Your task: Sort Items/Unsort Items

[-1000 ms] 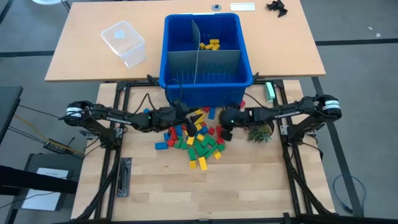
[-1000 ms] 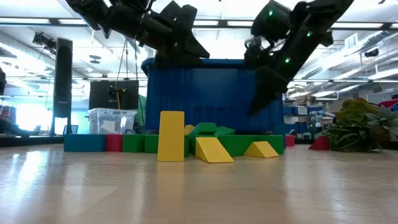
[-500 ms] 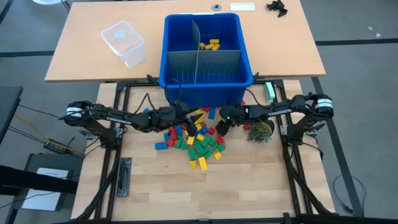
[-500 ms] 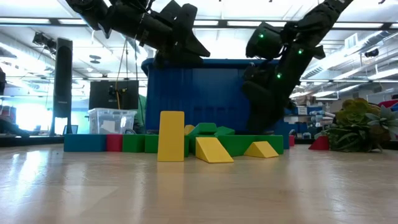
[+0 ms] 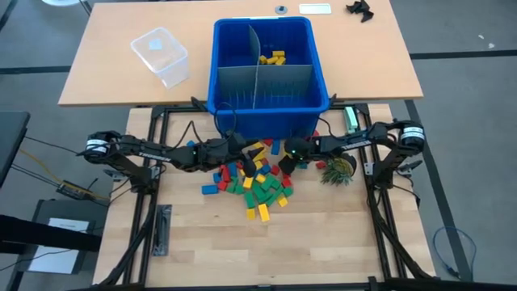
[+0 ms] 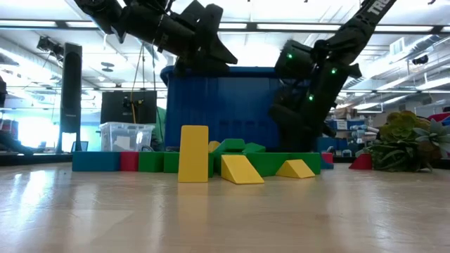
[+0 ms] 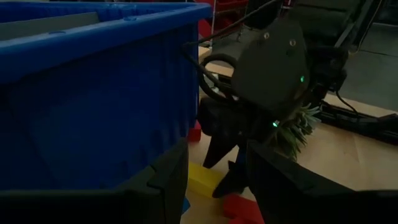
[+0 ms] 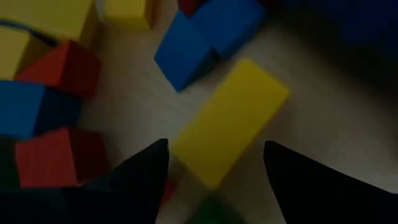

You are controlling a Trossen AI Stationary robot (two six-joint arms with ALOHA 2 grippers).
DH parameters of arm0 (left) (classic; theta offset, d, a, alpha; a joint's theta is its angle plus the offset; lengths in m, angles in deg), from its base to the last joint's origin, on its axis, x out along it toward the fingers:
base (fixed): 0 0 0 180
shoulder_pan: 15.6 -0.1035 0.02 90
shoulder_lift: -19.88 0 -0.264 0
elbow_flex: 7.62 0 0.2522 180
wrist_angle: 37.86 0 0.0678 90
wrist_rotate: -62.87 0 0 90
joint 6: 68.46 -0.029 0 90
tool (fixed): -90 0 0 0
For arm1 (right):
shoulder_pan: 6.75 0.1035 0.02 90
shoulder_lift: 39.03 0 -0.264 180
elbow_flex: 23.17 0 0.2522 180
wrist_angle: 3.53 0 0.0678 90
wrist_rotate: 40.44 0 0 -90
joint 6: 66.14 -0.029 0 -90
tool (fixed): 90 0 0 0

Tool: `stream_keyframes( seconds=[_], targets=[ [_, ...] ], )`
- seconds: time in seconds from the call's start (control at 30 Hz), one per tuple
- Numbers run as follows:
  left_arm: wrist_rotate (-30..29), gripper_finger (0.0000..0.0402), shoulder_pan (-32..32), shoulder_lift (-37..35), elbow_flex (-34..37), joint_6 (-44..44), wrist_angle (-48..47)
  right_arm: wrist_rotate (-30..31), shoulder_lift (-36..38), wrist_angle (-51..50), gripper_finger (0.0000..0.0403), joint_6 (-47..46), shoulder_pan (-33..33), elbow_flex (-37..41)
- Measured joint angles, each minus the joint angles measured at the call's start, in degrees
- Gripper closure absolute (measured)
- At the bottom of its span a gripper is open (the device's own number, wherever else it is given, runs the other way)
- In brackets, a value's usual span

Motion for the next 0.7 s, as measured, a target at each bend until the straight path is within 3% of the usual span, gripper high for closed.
stream_keyframes(
  seconds=[0.43, 0.7],
  targets=[
    [0.0, 0.0234, 0.0, 0.0, 0.0, 0.0, 0.4, 0.2, 0.1, 3.6, 0.0186, 5.5, -2.6, 0.0],
    [0.0, 0.0234, 0.0, 0.0, 0.0, 0.0, 0.3, -1.6, 0.1, 2.5, 0.0249, 8.7, -2.6, 0.0]
  ],
)
